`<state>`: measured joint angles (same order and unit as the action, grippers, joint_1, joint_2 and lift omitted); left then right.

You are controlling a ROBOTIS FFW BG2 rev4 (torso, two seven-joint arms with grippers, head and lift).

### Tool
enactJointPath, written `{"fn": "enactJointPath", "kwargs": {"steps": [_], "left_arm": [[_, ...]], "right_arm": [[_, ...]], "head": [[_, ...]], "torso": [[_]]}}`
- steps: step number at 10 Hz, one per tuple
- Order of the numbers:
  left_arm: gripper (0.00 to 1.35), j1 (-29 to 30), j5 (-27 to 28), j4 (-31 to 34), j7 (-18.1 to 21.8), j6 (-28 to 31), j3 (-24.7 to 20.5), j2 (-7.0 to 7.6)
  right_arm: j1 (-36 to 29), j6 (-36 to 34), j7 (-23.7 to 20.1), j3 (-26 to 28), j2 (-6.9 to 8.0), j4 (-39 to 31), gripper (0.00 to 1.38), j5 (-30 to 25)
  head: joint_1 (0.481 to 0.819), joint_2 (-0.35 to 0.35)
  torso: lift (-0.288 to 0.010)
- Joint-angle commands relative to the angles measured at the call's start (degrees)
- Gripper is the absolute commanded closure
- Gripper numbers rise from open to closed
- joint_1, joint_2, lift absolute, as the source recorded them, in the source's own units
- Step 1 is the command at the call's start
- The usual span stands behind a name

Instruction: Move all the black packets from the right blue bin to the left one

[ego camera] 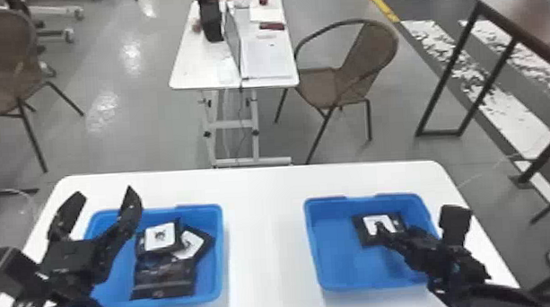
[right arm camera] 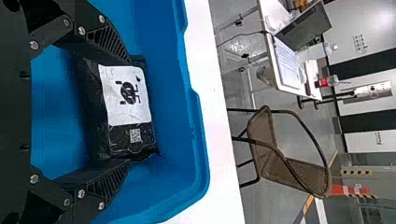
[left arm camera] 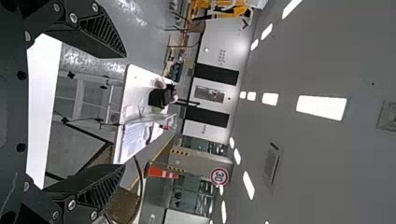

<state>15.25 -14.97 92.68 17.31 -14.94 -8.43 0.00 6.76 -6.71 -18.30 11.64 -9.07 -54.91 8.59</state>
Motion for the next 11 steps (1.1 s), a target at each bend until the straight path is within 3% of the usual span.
{"fn": "enactJointPath", "kwargs": {"steps": [1,5,8,9,11], "left_arm": [[0.20,0.0,-0.4,0.7,0.0,-0.1,0.0,-0.15],[0.20,0.5,-0.5,0.8,0.0,-0.4,-0.4,-0.15],[0.20,0.5,-0.5,0.8,0.0,-0.6,-0.7,-0.15],[0.20,0.4,-0.5,0.8,0.0,-0.6,-0.5,-0.15],[0.20,0.1,-0.4,0.8,-0.1,-0.7,-0.6,-0.15]], "right_arm": [[1.5,0.8,0.5,0.0,0.02,1.9,0.32,-0.9],[6.1,1.9,1.4,0.0,0.02,9.5,0.32,-2.5],[9.8,3.5,1.4,-3.2,-0.60,15.4,0.33,1.3],[11.8,2.0,-0.2,-4.6,-1.21,18.0,0.42,2.0],[14.0,-1.4,-1.9,-6.4,-1.74,19.9,0.78,2.2]], "head": [[0.695,-0.089],[0.695,-0.088],[0.695,-0.086],[0.695,-0.078],[0.695,-0.053]], "torso": [[0.000],[0.000],[0.000],[0.000],[0.000]]}}
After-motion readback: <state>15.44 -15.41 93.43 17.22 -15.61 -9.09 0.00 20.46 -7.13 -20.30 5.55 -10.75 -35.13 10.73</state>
